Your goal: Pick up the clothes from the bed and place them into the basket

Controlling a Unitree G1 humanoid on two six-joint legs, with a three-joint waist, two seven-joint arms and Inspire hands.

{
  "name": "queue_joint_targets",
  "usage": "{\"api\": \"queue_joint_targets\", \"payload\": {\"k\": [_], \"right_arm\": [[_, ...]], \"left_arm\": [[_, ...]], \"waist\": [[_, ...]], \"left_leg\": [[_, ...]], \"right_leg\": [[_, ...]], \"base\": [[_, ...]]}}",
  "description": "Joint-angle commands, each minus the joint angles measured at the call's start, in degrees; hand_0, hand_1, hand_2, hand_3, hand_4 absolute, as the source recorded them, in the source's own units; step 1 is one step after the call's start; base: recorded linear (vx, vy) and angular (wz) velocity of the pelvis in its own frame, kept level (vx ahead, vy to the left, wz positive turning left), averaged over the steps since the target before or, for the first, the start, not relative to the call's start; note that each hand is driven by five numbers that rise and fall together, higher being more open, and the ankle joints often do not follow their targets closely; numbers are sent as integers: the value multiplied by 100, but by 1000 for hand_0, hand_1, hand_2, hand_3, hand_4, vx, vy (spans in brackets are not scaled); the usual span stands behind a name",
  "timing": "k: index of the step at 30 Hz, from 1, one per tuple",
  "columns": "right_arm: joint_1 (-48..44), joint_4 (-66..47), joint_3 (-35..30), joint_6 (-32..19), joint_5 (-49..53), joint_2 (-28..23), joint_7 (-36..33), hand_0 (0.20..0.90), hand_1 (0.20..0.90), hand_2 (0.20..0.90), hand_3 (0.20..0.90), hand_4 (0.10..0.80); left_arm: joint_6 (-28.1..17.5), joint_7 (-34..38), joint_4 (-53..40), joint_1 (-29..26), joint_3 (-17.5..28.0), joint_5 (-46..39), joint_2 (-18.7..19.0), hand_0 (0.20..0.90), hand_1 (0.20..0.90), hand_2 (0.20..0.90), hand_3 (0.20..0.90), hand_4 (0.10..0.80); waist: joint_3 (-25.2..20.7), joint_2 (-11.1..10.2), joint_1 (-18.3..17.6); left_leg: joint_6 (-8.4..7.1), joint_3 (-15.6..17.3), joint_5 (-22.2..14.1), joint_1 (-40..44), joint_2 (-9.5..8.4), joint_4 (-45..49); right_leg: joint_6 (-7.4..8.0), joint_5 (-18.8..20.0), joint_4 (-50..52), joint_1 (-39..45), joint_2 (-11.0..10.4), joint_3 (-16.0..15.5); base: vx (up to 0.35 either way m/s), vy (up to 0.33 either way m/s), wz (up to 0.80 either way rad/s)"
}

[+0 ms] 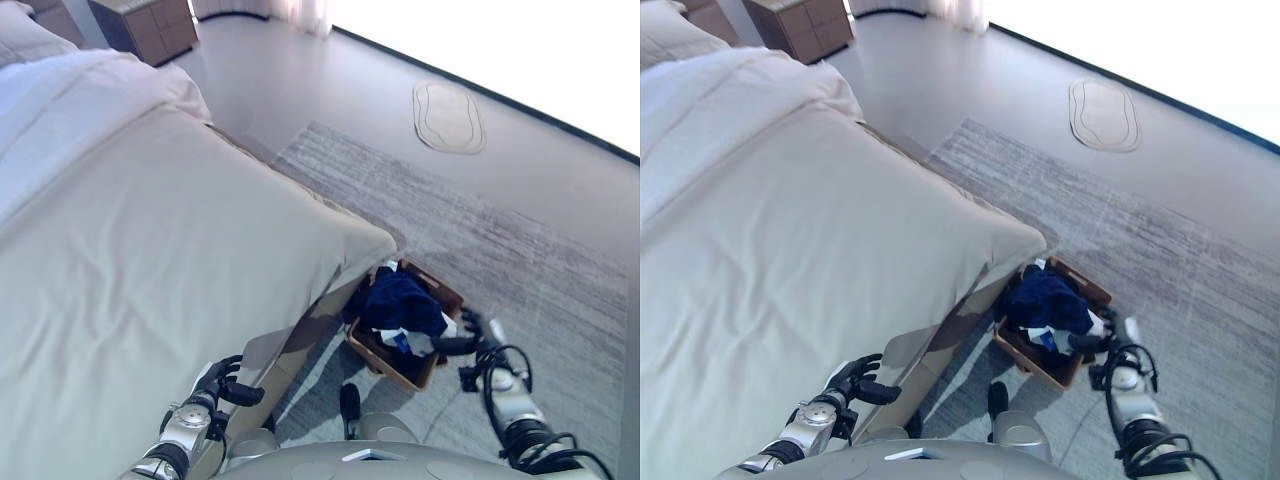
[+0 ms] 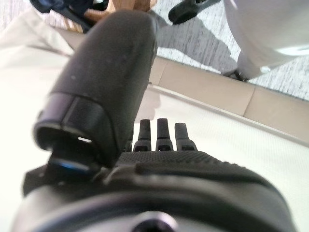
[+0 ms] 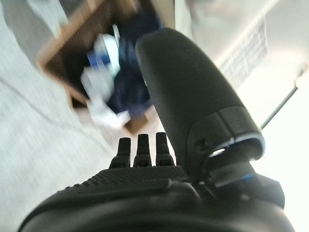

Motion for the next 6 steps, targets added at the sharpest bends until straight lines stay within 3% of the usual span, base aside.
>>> {"api": "queue_joint_targets", "payload": {"k": [1, 6], "right_arm": [[-37, 385, -47, -700, 341, -73, 162, 900, 900, 900, 900, 800], [4, 1387, 13, -443, 585, 270, 868, 900, 900, 900, 900, 800]], "left_arm": [[-215, -162, 404, 18, 84, -4, -28, 900, 900, 900, 900, 800], [-265, -287, 658, 4, 110, -31, -113, 900, 900, 900, 900, 800]], "waist": [[-295, 62, 151], [-395, 118, 225]], "left_leg": [[275, -293, -576, -170, -319, 349], [314, -358, -569, -11, -343, 243]], "right_leg": [[158, -177, 447, -88, -74, -234], [145, -228, 416, 96, -88, -311]], "base": [[42, 71, 15], [22, 46, 6]]}}
